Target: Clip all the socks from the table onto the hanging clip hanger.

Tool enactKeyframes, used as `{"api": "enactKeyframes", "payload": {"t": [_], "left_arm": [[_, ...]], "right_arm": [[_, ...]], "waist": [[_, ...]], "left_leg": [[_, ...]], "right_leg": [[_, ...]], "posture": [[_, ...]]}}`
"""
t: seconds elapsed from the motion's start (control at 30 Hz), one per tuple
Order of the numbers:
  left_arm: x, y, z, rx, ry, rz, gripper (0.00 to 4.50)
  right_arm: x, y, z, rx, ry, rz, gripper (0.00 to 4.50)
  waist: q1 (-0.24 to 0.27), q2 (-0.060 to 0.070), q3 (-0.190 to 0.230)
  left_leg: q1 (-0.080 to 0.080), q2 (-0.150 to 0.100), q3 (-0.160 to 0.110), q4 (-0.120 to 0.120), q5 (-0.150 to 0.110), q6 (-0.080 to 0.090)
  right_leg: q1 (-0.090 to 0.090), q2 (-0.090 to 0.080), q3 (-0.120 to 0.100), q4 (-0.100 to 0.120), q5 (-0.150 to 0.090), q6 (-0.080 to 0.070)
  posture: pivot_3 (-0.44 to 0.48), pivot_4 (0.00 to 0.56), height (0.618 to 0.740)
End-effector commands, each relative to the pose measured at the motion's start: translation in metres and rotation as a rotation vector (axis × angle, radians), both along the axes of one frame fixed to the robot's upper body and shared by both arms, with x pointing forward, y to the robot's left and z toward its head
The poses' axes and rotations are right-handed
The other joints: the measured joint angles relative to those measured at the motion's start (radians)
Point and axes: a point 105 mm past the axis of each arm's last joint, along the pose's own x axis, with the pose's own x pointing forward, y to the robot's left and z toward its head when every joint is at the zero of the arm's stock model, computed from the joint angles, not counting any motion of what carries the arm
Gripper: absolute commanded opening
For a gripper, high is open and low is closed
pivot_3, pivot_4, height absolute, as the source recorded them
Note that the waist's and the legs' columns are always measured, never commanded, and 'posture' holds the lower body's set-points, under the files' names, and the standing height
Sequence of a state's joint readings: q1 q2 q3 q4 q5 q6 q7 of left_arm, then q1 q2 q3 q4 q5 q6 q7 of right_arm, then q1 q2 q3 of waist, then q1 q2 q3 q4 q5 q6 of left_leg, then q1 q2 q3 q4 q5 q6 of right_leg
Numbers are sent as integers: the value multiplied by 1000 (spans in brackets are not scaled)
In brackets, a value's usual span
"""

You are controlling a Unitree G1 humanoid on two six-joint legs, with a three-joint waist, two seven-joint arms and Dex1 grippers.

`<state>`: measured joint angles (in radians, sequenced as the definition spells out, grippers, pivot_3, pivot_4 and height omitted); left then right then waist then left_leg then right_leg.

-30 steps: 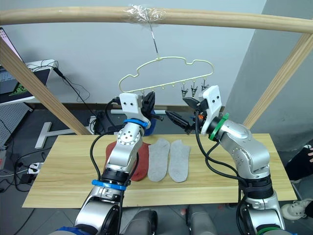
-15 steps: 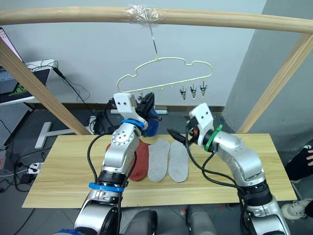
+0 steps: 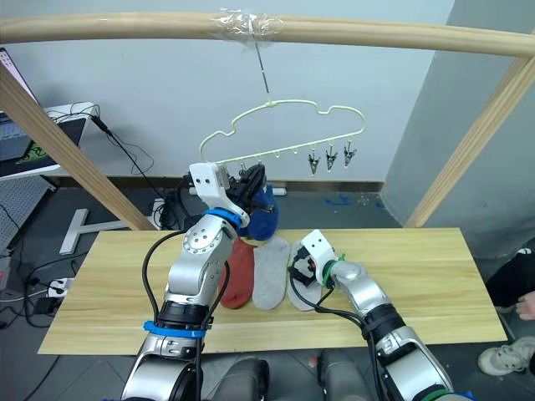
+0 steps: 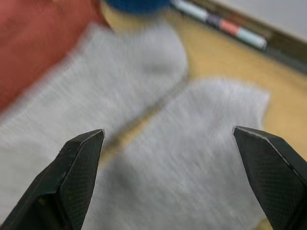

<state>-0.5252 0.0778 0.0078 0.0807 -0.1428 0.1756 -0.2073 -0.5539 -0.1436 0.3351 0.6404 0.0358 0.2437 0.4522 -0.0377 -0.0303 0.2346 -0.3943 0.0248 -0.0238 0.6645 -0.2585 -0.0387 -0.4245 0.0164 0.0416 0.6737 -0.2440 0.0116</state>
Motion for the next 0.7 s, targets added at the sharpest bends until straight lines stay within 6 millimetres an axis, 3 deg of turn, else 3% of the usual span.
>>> {"api": "enactKeyframes", "payload": {"t": [0.03, 0.13, 0.57, 0.6, 0.7], "left_arm": [[-6, -2, 6, 9, -27, -3, 9], [-7, 1, 5, 20, -25, 3, 9], [-8, -2, 4, 10, -13, -23, 0], [-8, -3, 4, -1, -8, -34, 0], [-9, -8, 1, -22, 17, -83, 0]], "right_arm": [[3, -4, -10, -36, 2, 3, 4500], [-5, -12, -25, -41, 66, -1, 4500], [-16, -34, -23, -25, 50, 27, 235], [-16, -36, -19, -27, 23, 34, 8], [-14, -41, -4, -35, -74, 37, 8]], "waist": [[4, 0, 0], [5, 0, 0], [5, 0, -2], [5, 0, -3], [5, 0, -3]], "left_leg": [[0, 0, 0, 0, 0, 0], [1, 1, -1, 0, 0, 0], [8, 1, 1, 0, 0, 0], [8, 1, 1, 0, 0, 0], [8, 1, 1, 0, 0, 0]], "right_leg": [[0, 0, 0, 0, 0, 0], [1, 0, 0, 0, 0, 0], [5, 0, 1, 3, 0, 1], [5, 0, 1, 3, 0, 1], [5, 0, 1, 3, 0, 1]], "posture": [[4, 200, 740], [4, 200, 740], [-14, 187, 740], [-14, 187, 740], [-17, 183, 740]]}}
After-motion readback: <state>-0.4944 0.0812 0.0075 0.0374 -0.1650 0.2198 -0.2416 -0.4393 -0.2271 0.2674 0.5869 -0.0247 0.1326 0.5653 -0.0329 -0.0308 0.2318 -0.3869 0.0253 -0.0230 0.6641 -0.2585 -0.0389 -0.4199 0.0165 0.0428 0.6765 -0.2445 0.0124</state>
